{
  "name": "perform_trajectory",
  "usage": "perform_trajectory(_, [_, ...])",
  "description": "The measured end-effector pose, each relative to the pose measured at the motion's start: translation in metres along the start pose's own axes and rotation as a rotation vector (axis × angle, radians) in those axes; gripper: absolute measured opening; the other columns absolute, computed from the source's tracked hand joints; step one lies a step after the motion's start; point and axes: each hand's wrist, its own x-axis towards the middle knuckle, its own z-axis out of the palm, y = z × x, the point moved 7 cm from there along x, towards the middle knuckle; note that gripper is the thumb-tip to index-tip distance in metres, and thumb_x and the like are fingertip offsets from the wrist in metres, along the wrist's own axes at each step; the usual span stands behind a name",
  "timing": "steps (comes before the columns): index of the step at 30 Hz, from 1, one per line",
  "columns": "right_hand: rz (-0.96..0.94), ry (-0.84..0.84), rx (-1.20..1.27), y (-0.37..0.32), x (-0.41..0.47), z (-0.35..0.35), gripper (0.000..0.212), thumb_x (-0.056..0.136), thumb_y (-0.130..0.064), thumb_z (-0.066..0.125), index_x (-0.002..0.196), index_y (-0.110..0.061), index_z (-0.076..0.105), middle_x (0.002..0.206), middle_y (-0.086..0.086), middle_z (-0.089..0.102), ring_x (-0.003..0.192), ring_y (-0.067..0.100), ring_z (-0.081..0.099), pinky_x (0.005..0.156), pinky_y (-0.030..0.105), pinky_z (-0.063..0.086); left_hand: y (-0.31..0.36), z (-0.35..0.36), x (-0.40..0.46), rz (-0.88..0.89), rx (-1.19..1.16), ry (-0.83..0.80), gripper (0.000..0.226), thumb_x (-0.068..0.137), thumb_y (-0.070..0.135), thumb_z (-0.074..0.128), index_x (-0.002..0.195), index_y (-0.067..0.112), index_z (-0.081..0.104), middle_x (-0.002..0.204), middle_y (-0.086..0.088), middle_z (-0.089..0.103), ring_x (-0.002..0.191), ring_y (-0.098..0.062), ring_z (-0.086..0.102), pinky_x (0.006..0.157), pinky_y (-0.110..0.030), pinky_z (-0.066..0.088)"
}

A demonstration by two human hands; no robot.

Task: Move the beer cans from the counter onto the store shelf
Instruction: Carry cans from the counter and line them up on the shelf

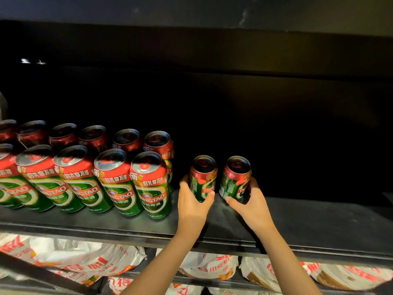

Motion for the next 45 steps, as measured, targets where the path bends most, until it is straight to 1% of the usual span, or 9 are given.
perform_trajectory(3, [0.003, 0.000, -0.011, 0.002, 0.000, -0.001, 0.052, 0.075, -0.014, 0.077, 0.118, -0.019, 0.048, 0.099, -0.021, 0.054, 0.090, -0.008, 0.053, 0.073, -0.002, 0.038, 0.001, 0.001, -0.001, 0.047, 0.042, -0.002, 0.048, 0.075, 0.020, 0.075, 0.108, 0.012, 0.041, 0.107, -0.008, 0.053, 0.102, -0.021, 0.055, 0.089, -0.040, 0.050])
perform_trajectory(9, [0.010, 0.028, 0.005, 0.001, -0.002, -0.001, 0.069, 0.070, -0.025, 0.082, 0.127, -0.017, 0.046, 0.116, -0.009, 0.056, 0.106, 0.003, 0.052, 0.079, 0.002, 0.038, 0.012, -0.003, -0.003, 0.091, 0.196, 0.075, 0.066, 0.068, 0.033, 0.081, 0.106, 0.000, 0.040, 0.108, -0.009, 0.037, 0.100, -0.015, 0.037, 0.087, -0.025, 0.038])
perform_trajectory(16, [-0.017, -0.011, -0.025, -0.001, -0.001, 0.002, 0.063, 0.073, -0.015, 0.079, 0.126, -0.017, 0.045, 0.112, -0.010, 0.052, 0.100, 0.000, 0.050, 0.073, -0.003, 0.038, 0.000, -0.003, -0.002, 0.053, 0.039, 0.069, 0.062, 0.068, 0.025, 0.081, 0.111, 0.010, 0.038, 0.108, -0.006, 0.051, 0.102, -0.019, 0.057, 0.087, -0.039, 0.052])
perform_trajectory(22, [-0.036, 0.006, -0.016, 0.000, 0.001, 0.003, 0.067, 0.070, -0.021, 0.082, 0.126, -0.016, 0.047, 0.113, -0.009, 0.055, 0.102, 0.003, 0.052, 0.074, 0.002, 0.039, -0.002, -0.002, -0.001, 0.039, 0.000, 0.054, 0.058, 0.070, 0.015, 0.077, 0.113, 0.012, 0.039, 0.104, -0.006, 0.059, 0.097, -0.016, 0.061, 0.085, -0.037, 0.053])
perform_trajectory(26, [-0.067, 0.011, -0.032, -0.003, 0.003, 0.006, 0.064, 0.067, -0.025, 0.084, 0.120, -0.018, 0.049, 0.108, -0.010, 0.056, 0.092, -0.007, 0.051, 0.072, 0.000, 0.040, 0.005, -0.003, -0.002, 0.050, 0.059, 0.104, 0.061, 0.067, 0.028, 0.082, 0.104, 0.010, 0.038, 0.104, -0.006, 0.049, 0.100, -0.020, 0.053, 0.086, -0.036, 0.049])
perform_trajectory(30, [-0.080, -0.031, -0.027, 0.002, 0.003, 0.008, 0.060, 0.069, -0.023, 0.082, 0.119, -0.021, 0.048, 0.112, -0.007, 0.057, 0.103, 0.005, 0.056, 0.075, 0.003, 0.041, -0.002, -0.005, -0.003, 0.049, 0.117, 0.143, 0.071, 0.066, 0.041, 0.080, 0.111, 0.006, 0.039, 0.113, -0.010, 0.046, 0.110, -0.028, 0.051, 0.091, -0.047, 0.048])
perform_trajectory(35, [-0.052, -0.054, -0.028, 0.007, 0.002, 0.007, 0.062, 0.074, -0.026, 0.079, 0.126, -0.016, 0.048, 0.117, -0.004, 0.058, 0.109, 0.011, 0.056, 0.084, 0.014, 0.041, -0.001, -0.008, -0.008, 0.055, 0.065, 0.165, 0.063, 0.071, 0.031, 0.079, 0.117, 0.012, 0.041, 0.109, -0.002, 0.056, 0.104, -0.017, 0.057, 0.087, -0.041, 0.051])
perform_trajectory(39, [-0.046, -0.025, -0.011, 0.002, 0.000, 0.006, 0.061, 0.071, -0.027, 0.081, 0.122, -0.020, 0.049, 0.111, -0.009, 0.057, 0.098, 0.002, 0.053, 0.072, 0.005, 0.039, 0.005, -0.008, -0.012, 0.099, 0.114, 0.168, 0.057, 0.076, 0.027, 0.075, 0.119, 0.010, 0.041, 0.107, -0.001, 0.055, 0.102, -0.015, 0.055, 0.087, -0.035, 0.050])
perform_trajectory(45, [-0.004, 0.009, -0.026, 0.002, 0.002, 0.014, 0.064, 0.065, -0.031, 0.085, 0.118, -0.021, 0.052, 0.106, -0.008, 0.063, 0.096, 0.008, 0.062, 0.075, 0.014, 0.046, 0.015, -0.008, -0.015, 0.189, 0.174, 0.174, 0.035, 0.077, 0.035, 0.060, 0.100, 0.014, 0.044, 0.094, 0.001, 0.043, 0.088, -0.014, 0.048, 0.078, -0.036, 0.048])
